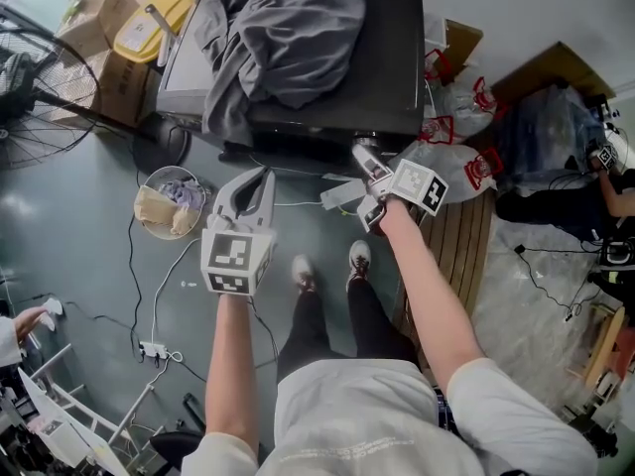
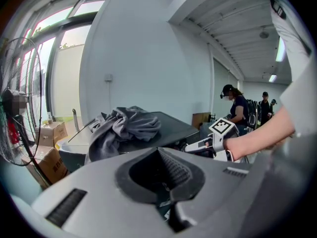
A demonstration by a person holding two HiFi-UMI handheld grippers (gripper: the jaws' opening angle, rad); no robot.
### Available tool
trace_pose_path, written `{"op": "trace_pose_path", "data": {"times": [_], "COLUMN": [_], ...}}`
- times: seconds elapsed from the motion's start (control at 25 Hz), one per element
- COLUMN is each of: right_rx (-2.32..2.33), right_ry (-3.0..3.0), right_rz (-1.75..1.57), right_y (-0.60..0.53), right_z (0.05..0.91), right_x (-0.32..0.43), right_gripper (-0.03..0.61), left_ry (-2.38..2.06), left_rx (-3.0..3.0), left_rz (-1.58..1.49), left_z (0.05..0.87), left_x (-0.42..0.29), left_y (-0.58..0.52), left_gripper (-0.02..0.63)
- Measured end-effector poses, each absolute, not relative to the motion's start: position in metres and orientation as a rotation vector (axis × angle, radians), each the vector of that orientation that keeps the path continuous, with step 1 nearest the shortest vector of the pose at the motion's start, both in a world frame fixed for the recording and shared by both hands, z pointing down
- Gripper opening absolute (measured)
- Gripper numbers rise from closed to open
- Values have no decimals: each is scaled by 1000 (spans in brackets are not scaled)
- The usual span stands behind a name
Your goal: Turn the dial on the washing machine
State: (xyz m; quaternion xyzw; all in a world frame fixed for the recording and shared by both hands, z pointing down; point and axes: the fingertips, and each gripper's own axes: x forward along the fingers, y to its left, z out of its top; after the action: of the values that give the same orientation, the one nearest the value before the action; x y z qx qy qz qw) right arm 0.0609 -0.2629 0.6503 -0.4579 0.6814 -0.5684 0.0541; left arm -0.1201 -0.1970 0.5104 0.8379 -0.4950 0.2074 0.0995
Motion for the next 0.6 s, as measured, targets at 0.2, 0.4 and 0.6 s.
{"op": "trace_pose_path", "data": {"times": [0.2, 0.4, 0.6], "right_rx": [-1746, -1946, -2062], "right_ry": [2240, 2425, 2529], "right_rz": [-1511, -1297, -1236], "right_y": [-266, -268, -268], "right_z": [642, 636, 636], "right_x": [65, 65, 61], "right_gripper": [307, 307, 304], "left_ry": [-1478, -1483, -1477], "left_rx": [2466, 2458, 2458], "left_rz": [616, 618, 623], "left_z": [511, 512, 514], "left_x": [-126, -129, -127], "left_y": [-198, -197, -195], "left_gripper": [12, 12, 12]}}
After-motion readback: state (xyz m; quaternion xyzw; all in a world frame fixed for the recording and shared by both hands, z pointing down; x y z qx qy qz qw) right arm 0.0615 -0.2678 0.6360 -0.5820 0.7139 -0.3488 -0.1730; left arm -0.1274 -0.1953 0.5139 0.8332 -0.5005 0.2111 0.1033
